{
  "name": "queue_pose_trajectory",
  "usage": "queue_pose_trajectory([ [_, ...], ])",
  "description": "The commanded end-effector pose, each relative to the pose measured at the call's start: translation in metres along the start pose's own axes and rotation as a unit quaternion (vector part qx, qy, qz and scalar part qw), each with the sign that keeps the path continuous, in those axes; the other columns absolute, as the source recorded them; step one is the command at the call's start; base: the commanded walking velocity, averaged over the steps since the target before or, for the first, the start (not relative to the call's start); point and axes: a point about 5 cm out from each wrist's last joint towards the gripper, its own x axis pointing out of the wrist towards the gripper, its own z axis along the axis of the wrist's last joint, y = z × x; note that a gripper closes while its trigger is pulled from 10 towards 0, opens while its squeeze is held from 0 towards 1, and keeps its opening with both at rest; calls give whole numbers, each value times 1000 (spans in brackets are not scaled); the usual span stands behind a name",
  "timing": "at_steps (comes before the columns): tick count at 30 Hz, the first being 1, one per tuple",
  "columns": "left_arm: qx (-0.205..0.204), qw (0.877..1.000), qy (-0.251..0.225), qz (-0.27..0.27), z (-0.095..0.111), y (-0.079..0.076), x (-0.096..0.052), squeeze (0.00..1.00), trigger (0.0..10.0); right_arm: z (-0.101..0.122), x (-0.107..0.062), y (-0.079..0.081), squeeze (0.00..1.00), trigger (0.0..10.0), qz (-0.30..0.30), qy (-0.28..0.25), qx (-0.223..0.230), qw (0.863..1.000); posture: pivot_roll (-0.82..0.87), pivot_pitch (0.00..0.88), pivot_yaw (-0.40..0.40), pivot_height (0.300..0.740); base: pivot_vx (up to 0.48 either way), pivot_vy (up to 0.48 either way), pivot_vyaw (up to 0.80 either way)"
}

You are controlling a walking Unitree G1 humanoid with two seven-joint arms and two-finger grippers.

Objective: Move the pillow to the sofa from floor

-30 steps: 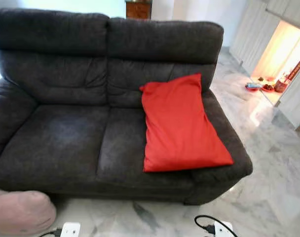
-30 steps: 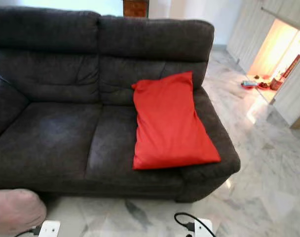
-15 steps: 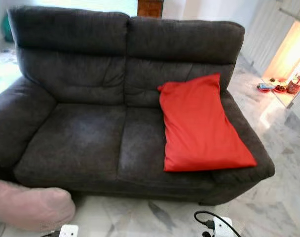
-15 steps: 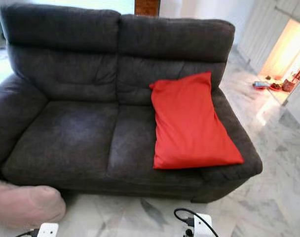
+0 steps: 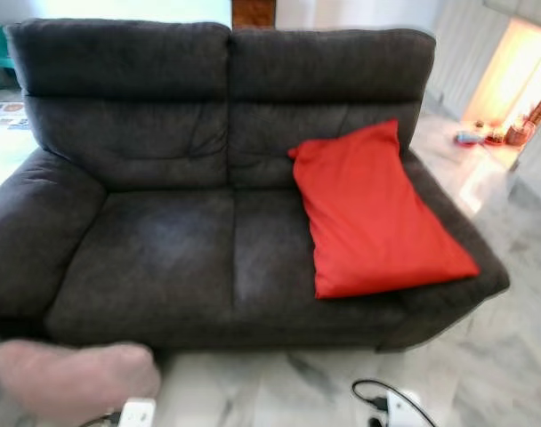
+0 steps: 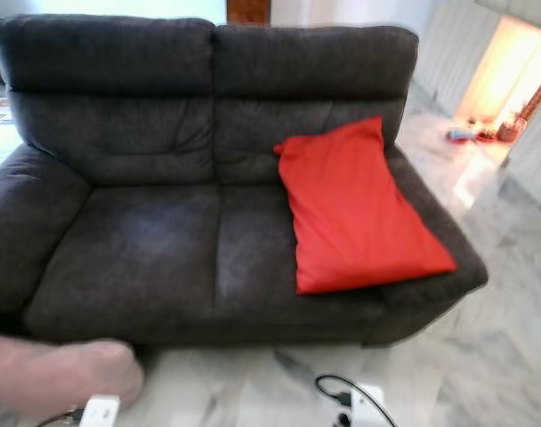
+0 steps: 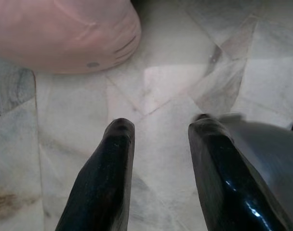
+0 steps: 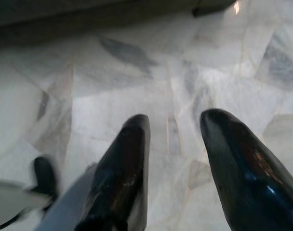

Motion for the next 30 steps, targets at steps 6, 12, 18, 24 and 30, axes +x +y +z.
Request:
queue_pose_trajectory([
  [6,6,1000,5,6,-3,8,-1,0,10000,13,3,8,0,10000,9,-12,3,1000,-12,0,-44,740,0,333,0],
  [12,4,1000,9,6,-6,9,-1,0,10000,23,6,11,0,10000,12,-20,3,1000,-9,0,-46,740,0,334,0],
  [18,4,1000,9,7,-7,10,-1,0,10000,26,6,13,0,10000,15,-23,2,1000,-5,0,-47,740,0,334,0],
  [24,3,1000,7,7,-5,9,-1,0,10000,27,7,13,0,10000,16,-23,2,1000,-4,0,-48,740,0,334,0],
  [30,4,1000,5,6,-3,9,0,0,10000,26,6,15,0,10000,18,-24,2,1000,-3,0,-47,740,0,334,0],
])
